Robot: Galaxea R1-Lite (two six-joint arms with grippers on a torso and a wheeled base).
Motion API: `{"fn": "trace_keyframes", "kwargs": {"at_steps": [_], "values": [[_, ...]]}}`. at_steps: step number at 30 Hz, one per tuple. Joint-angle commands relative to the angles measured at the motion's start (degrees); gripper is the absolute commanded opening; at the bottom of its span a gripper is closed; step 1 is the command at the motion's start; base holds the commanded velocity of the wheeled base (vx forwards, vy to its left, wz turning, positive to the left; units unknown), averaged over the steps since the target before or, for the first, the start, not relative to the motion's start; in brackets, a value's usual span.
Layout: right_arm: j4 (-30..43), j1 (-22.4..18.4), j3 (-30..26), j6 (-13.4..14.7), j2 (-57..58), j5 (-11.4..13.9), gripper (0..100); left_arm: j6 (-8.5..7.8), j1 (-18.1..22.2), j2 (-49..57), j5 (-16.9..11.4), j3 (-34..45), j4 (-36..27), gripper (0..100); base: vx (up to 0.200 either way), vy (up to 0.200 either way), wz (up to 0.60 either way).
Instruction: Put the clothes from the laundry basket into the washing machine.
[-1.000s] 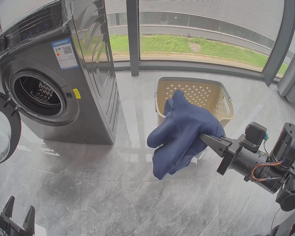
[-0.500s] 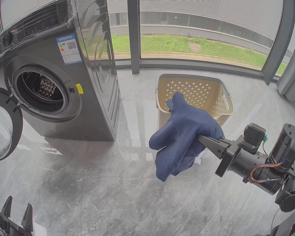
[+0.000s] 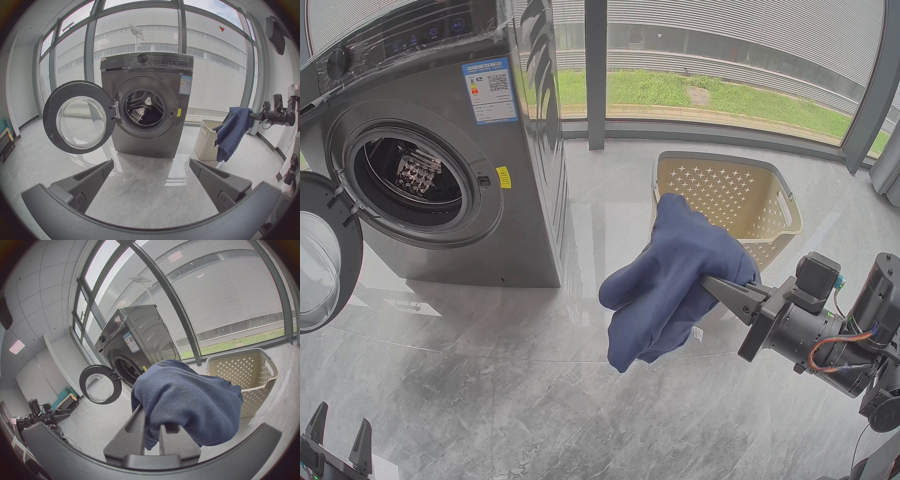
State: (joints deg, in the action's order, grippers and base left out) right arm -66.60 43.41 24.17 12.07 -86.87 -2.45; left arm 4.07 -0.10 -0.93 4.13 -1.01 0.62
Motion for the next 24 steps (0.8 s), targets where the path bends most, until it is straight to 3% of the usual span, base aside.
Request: {"fn": "trace_keyframes", "kwargs": {"at_steps": [1,24], "values": [[0.1,0.0,0.1,0.0,-0.1,0.0,0,0.06,-0.1,0.9,0.0,0.6,0.0,100,0.000,0.200,0.00],[0.1,0.0,0.0,0.0,-0.1,0.0,0,0.06,-0.1,0.9,0.0,0.6,0.0,100,0.000,0.200,0.00]]}}
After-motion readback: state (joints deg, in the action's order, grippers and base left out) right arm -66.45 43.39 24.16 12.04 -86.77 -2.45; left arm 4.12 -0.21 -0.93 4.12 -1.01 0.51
